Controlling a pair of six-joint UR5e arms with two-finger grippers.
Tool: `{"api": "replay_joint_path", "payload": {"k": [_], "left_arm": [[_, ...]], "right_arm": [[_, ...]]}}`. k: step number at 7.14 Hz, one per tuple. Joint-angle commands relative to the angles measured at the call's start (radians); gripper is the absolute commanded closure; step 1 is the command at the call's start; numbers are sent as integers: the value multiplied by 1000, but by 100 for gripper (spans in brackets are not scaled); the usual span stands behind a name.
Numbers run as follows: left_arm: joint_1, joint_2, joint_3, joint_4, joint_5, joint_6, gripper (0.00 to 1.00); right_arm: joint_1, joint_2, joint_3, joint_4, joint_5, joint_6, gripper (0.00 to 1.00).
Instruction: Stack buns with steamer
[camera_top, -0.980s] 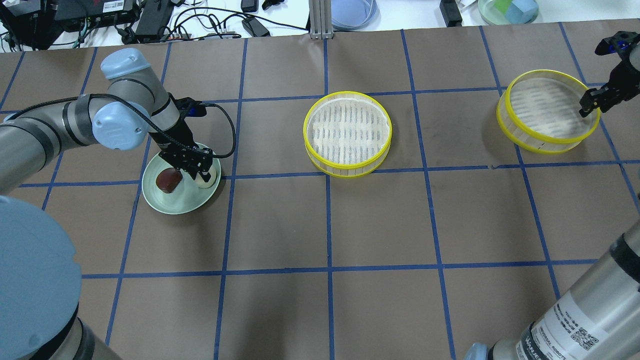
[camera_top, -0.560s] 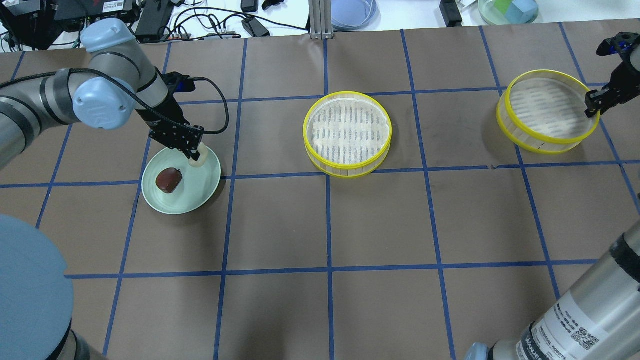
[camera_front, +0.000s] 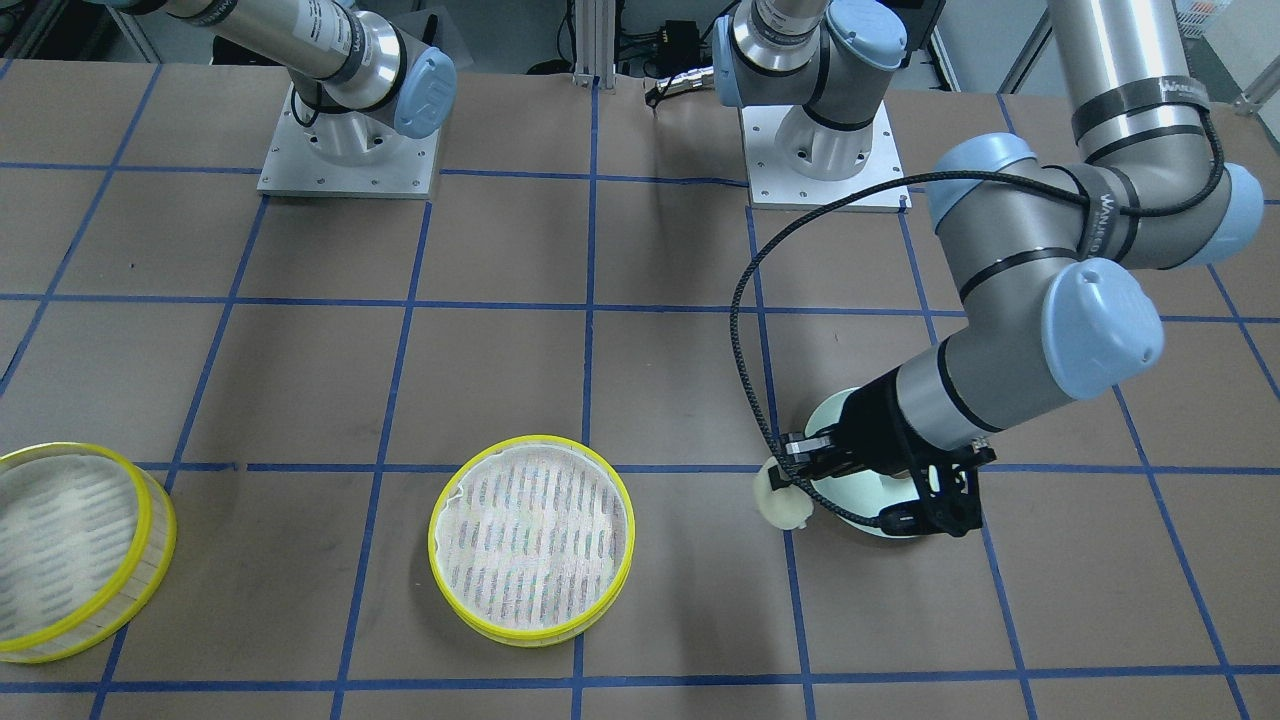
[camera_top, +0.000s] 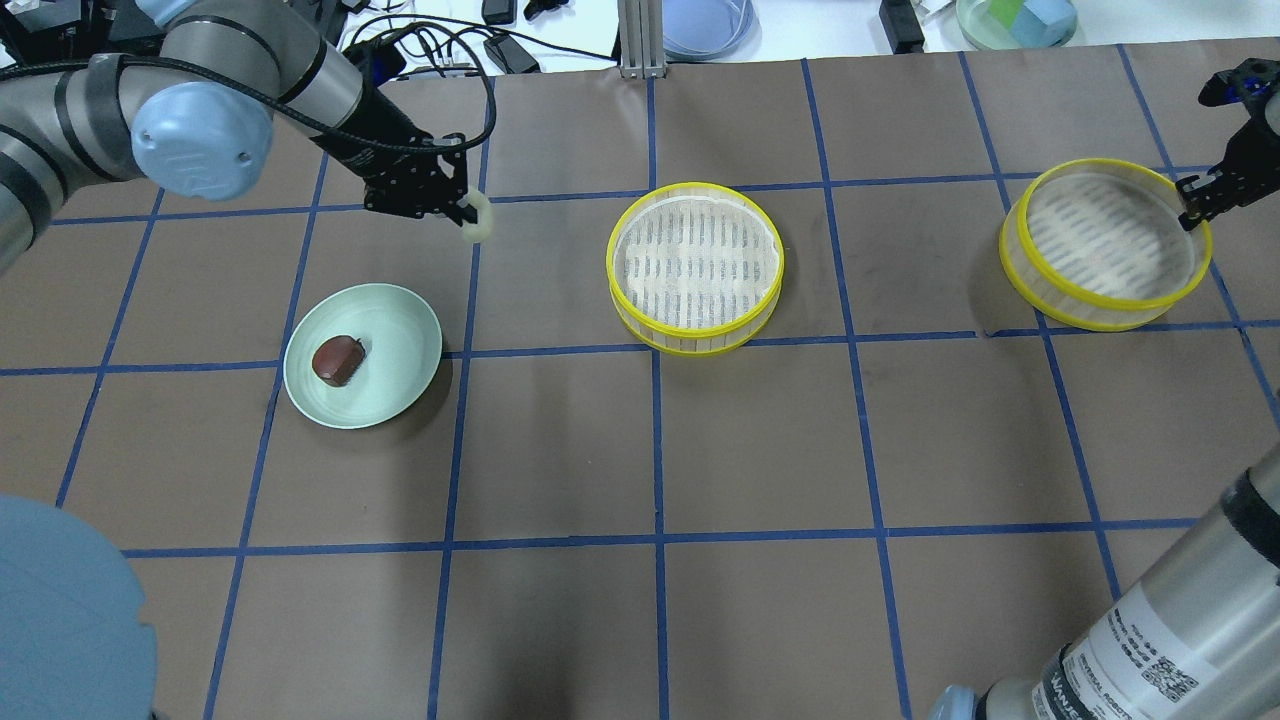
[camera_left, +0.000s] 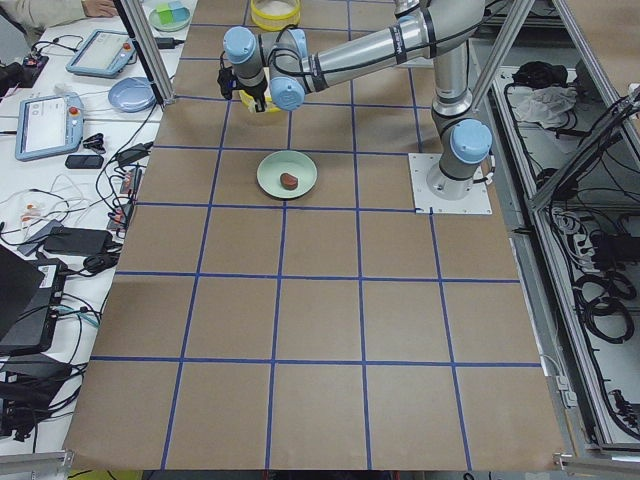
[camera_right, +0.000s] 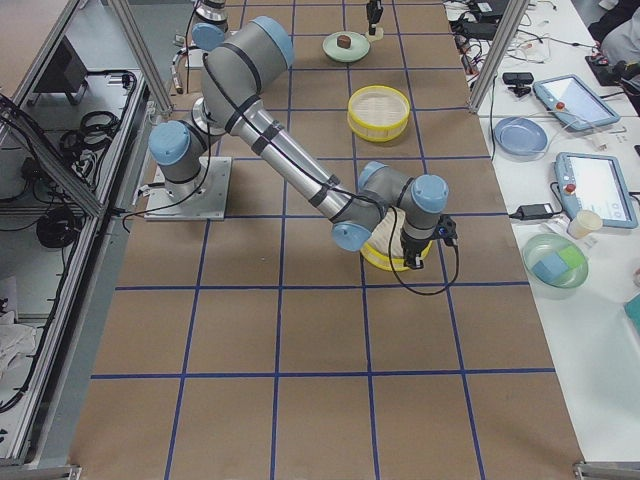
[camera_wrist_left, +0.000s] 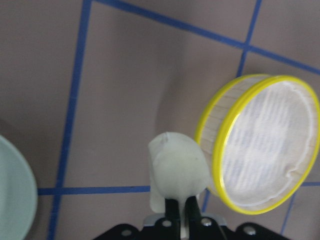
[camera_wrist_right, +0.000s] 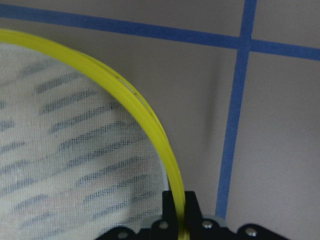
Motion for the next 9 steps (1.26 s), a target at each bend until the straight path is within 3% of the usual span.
{"api": "replay_joint_path", "payload": {"k": [1,2,4,6,7,8,9], "left_arm": [[-88,-52,-4,184,-159,-177,100],[-111,-90,-8,271,-209,-212,100],[-168,-189,-11,359,-206,-229,100],[-188,-234,-11,368,-203,-234,97],[-193,-234,-11,367,-195,-237,35],[-196,-233,-11,370,-197,-307,12],[-198,-231,-11,379,-198,-321,1]], "right_arm": [[0,-61,0,17,3,49,100],[0,-94,2,61,8,110,100],[12,-163,8,153,15,197,100],[81,-204,14,170,17,249,100],[119,-204,14,170,17,314,100],[173,-213,14,173,6,370,100],[211,-237,21,183,14,423,100]]}}
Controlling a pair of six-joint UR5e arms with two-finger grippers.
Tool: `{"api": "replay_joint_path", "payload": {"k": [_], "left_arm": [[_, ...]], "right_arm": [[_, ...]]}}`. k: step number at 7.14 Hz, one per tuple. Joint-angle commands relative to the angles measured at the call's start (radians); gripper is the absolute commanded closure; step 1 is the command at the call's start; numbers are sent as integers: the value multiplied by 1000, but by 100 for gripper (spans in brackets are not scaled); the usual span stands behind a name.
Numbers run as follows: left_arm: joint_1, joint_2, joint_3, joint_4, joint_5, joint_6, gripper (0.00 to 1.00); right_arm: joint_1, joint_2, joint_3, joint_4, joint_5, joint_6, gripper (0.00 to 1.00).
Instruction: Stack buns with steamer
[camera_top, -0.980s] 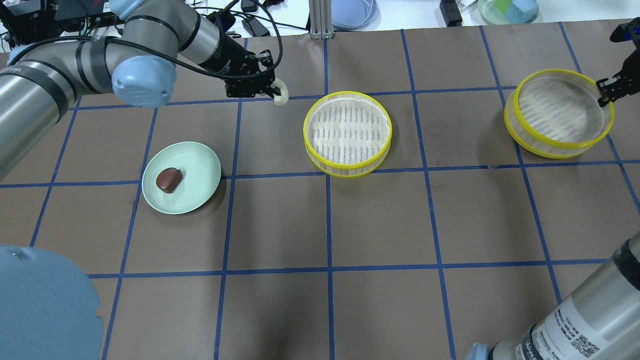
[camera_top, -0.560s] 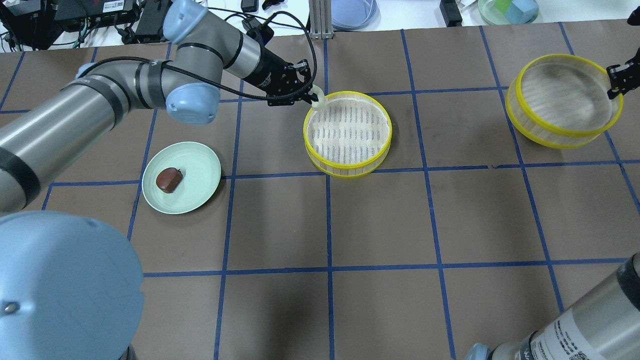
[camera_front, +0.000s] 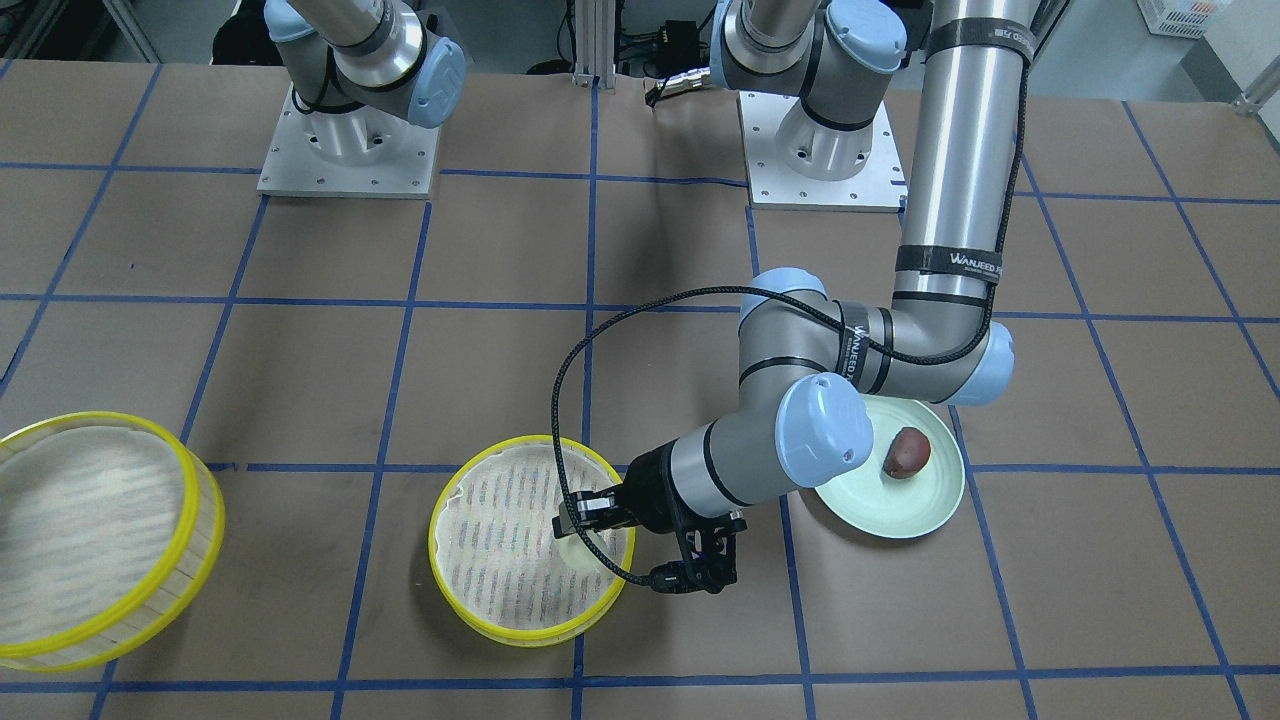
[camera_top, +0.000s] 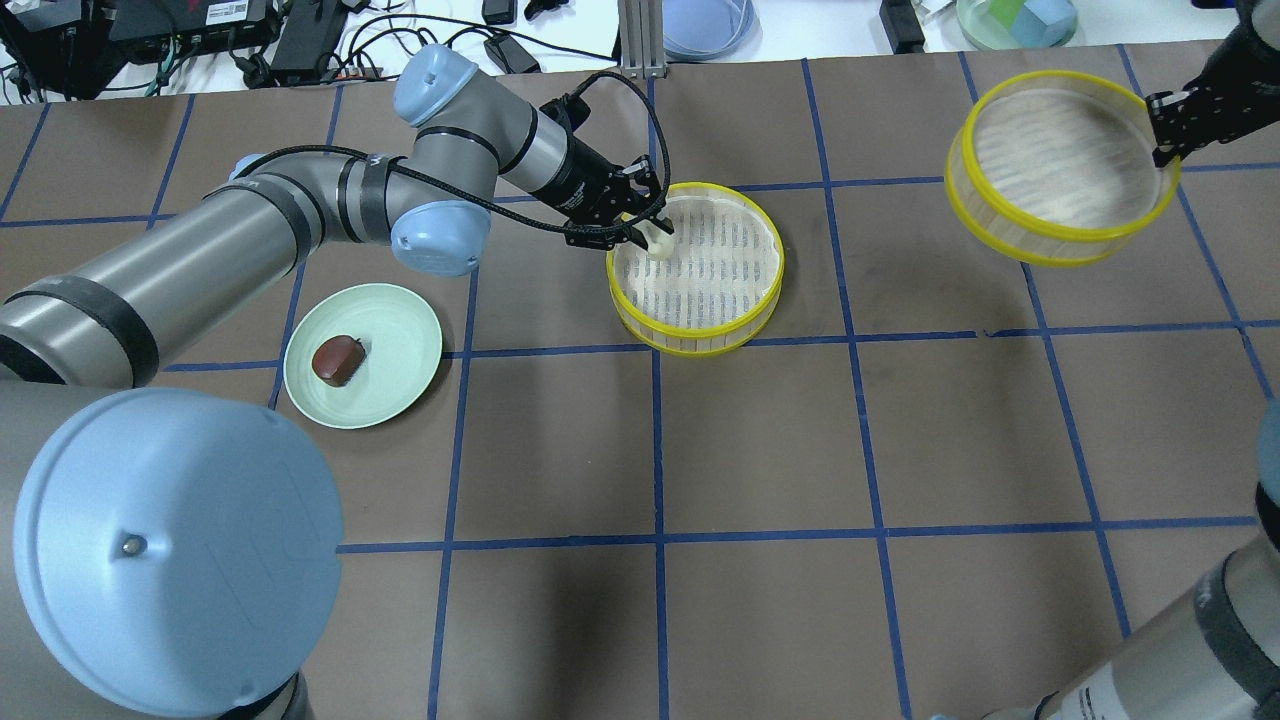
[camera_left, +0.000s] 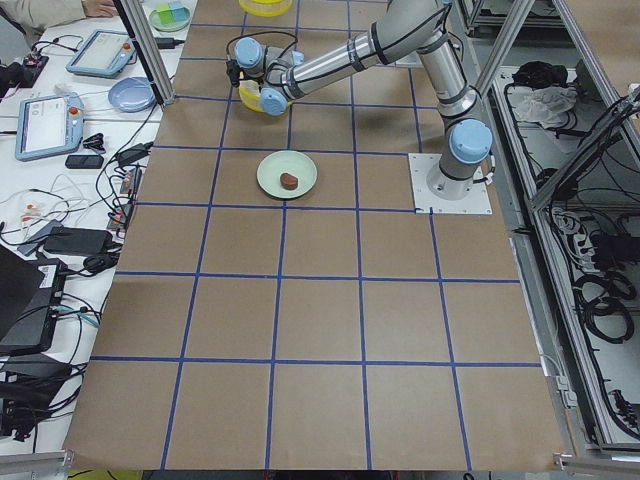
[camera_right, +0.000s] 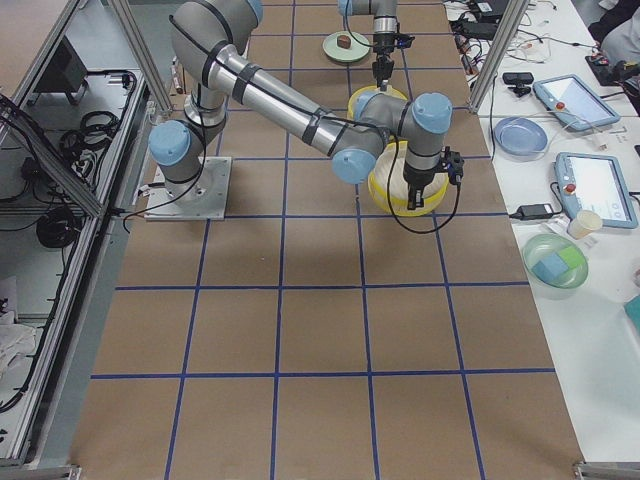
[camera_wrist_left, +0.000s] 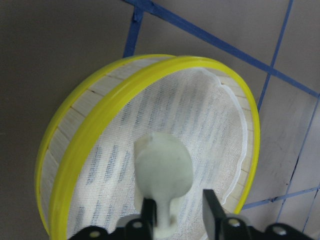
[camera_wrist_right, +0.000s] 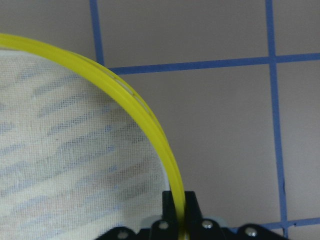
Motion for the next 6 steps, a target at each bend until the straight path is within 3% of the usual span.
{"api": "replay_joint_path", "payload": {"k": [1,4,6], "left_arm": [[-3,6,0,8,0,-40,0],[-28,13,3,13,-7,-158,0],[19,75,15,4,91,-112,2]], "right_arm": [[91,-45,30,10,5,133,100],[181,-101,70,12,-8,278,100],[245,-101,70,12,-13,356,100]]}}
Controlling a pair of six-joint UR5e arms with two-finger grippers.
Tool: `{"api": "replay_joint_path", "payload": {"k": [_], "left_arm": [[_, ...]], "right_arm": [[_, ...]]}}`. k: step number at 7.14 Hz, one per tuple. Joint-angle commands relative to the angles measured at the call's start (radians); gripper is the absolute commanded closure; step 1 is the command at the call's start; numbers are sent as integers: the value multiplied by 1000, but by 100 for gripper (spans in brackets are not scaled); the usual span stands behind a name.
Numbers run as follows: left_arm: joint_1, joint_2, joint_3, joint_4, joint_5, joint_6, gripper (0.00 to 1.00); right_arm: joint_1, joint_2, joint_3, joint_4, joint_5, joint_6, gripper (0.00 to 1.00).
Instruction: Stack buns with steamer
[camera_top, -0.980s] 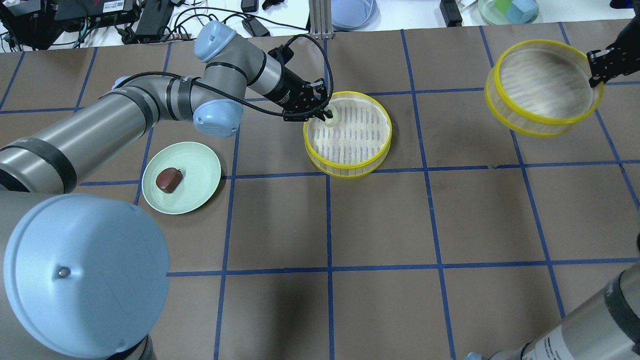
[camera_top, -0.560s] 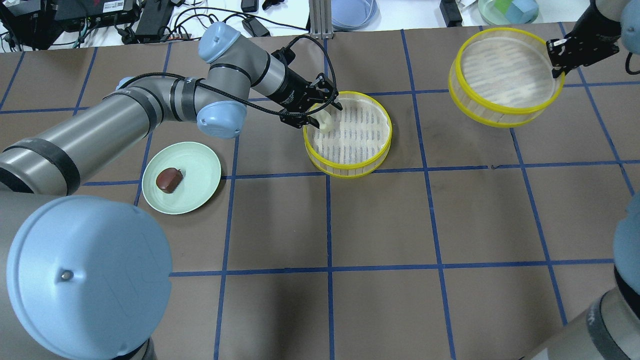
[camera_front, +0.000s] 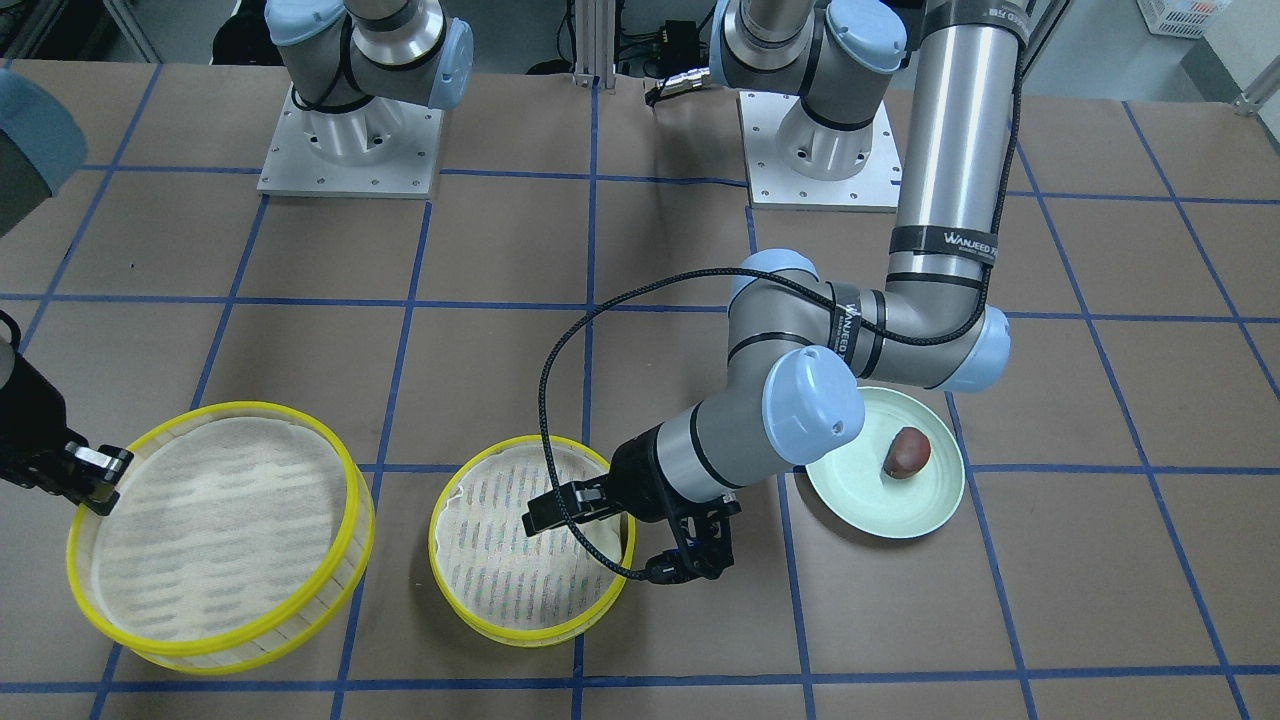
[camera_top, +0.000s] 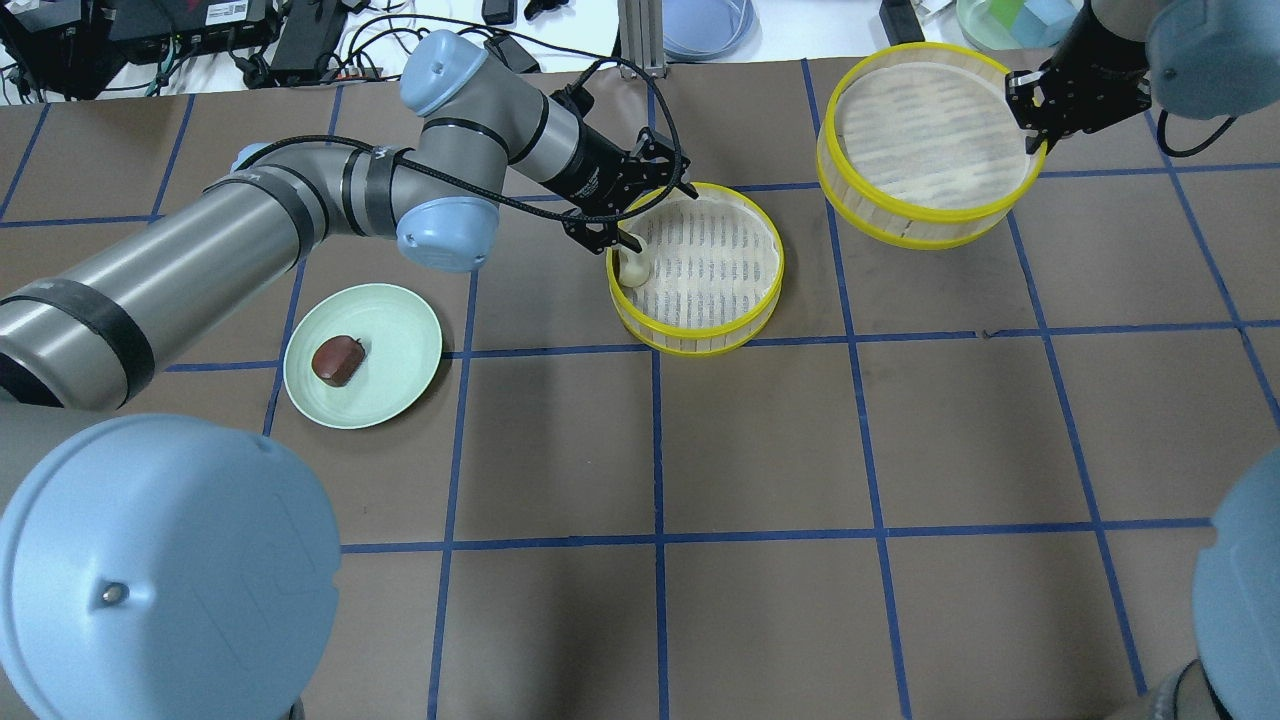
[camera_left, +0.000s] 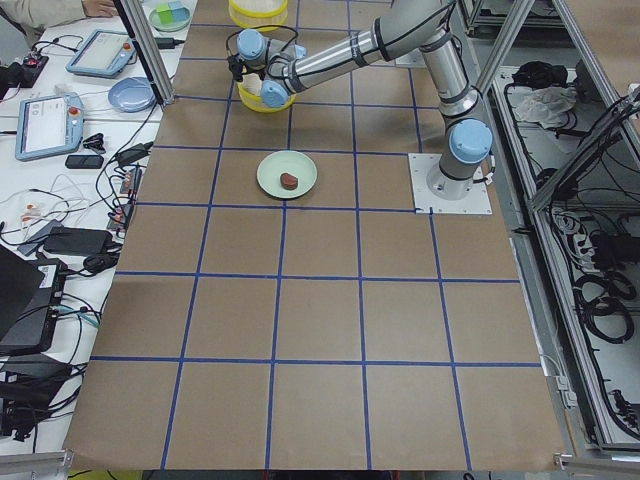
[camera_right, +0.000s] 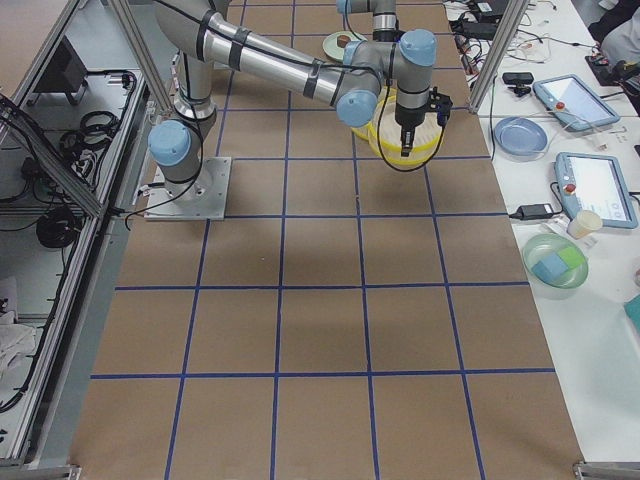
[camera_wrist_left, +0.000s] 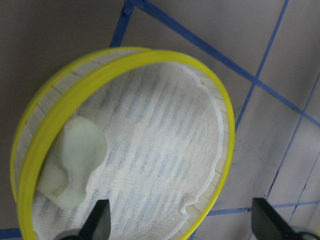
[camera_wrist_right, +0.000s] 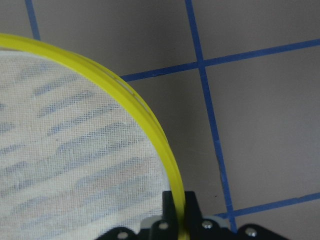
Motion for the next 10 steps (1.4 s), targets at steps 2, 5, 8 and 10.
{"api": "replay_joint_path", "payload": {"k": [2,5,8,10], "left_arm": [[134,107,3,-97,151,167,2],[300,188,-23,-290,442,538,1],[354,214,-180,-331,536,764,1],[369,205,-236,-334,609,1083,2]], "right_arm": [[71,-3,3,5,-2,124,100],[262,-1,3,6,-58,317,100],[326,64,7,0,-42,323,100],[329,106,16,-56,-27,249,100]]}}
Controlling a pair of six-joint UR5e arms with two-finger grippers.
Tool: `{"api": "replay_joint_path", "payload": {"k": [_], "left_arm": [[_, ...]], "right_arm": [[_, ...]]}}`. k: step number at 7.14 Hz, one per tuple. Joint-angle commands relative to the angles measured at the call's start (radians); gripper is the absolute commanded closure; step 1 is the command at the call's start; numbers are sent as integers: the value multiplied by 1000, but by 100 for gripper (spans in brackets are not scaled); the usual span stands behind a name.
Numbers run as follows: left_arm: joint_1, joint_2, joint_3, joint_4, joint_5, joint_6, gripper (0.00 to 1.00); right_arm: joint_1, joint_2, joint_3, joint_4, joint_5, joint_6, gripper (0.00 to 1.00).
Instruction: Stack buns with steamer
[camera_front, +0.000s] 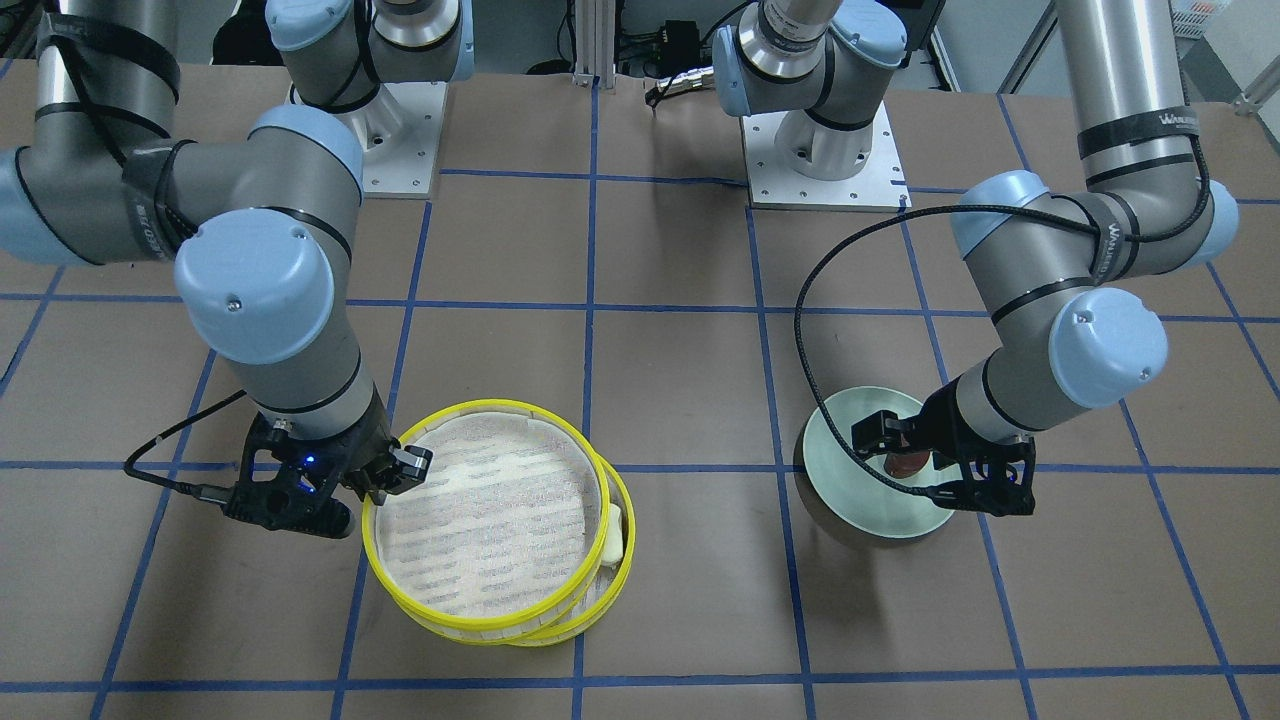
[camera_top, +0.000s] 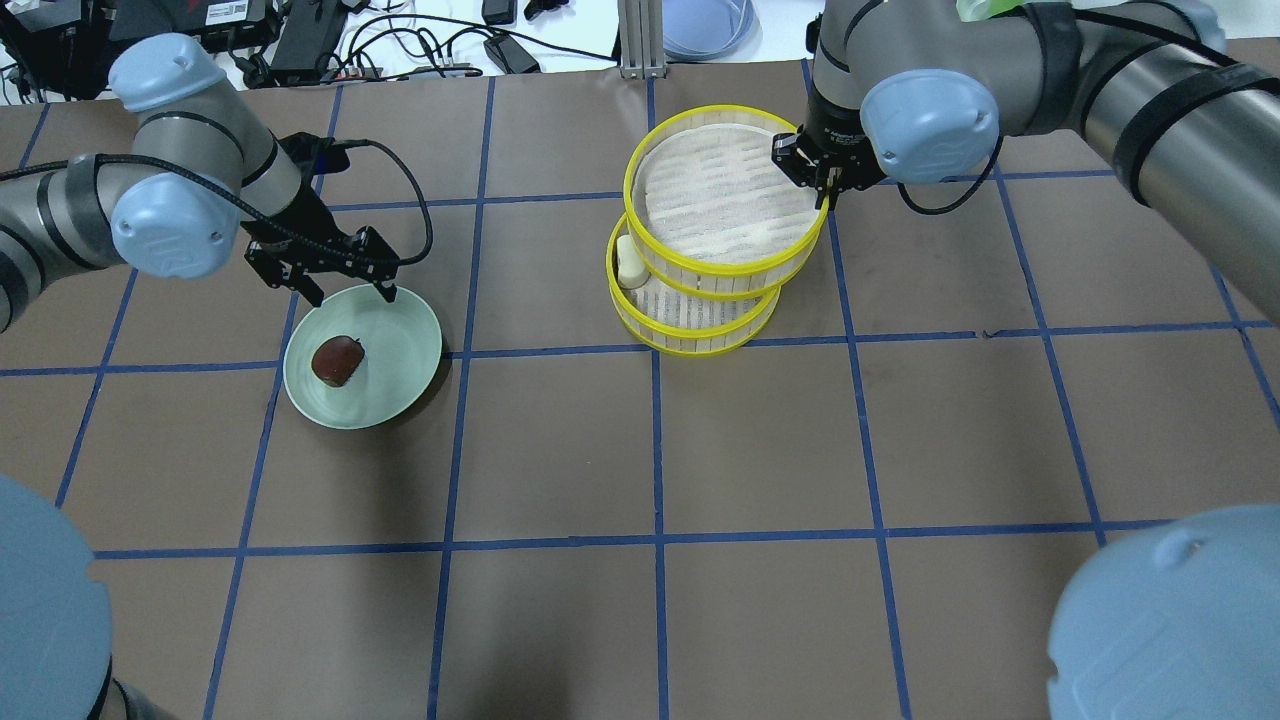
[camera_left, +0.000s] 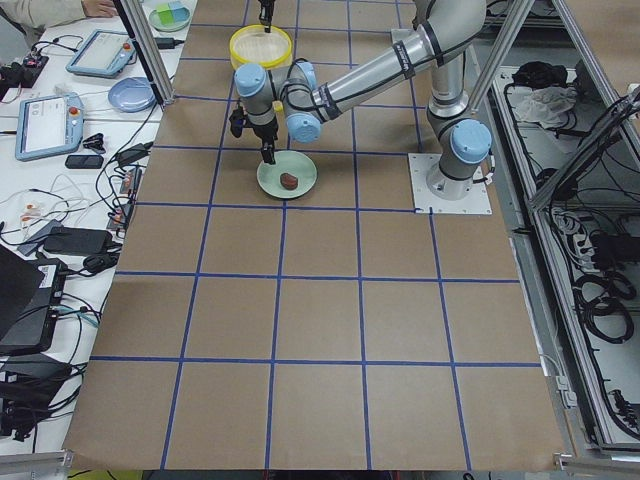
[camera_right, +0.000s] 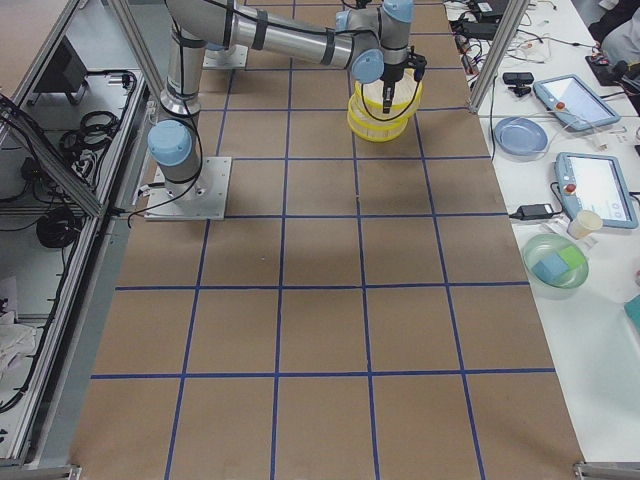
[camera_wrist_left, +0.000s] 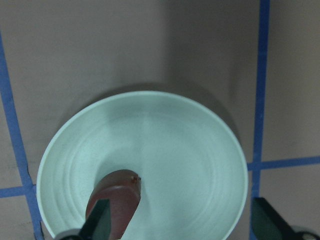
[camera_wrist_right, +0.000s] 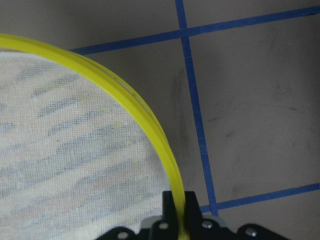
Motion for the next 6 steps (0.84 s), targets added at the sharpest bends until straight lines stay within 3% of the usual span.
{"api": "replay_joint_path", "payload": {"k": [1,5,6], "left_arm": [[26,-32,-33,-1,36,255,1],[26,-86,-30,26,82,268,1],[26,-98,-26,26,83,268,23]], "right_arm": [[3,35,4,-37,14,-52,100],[37,36,25,-39,16,-8,100],[38,36,32,-47,14,18,100]]}}
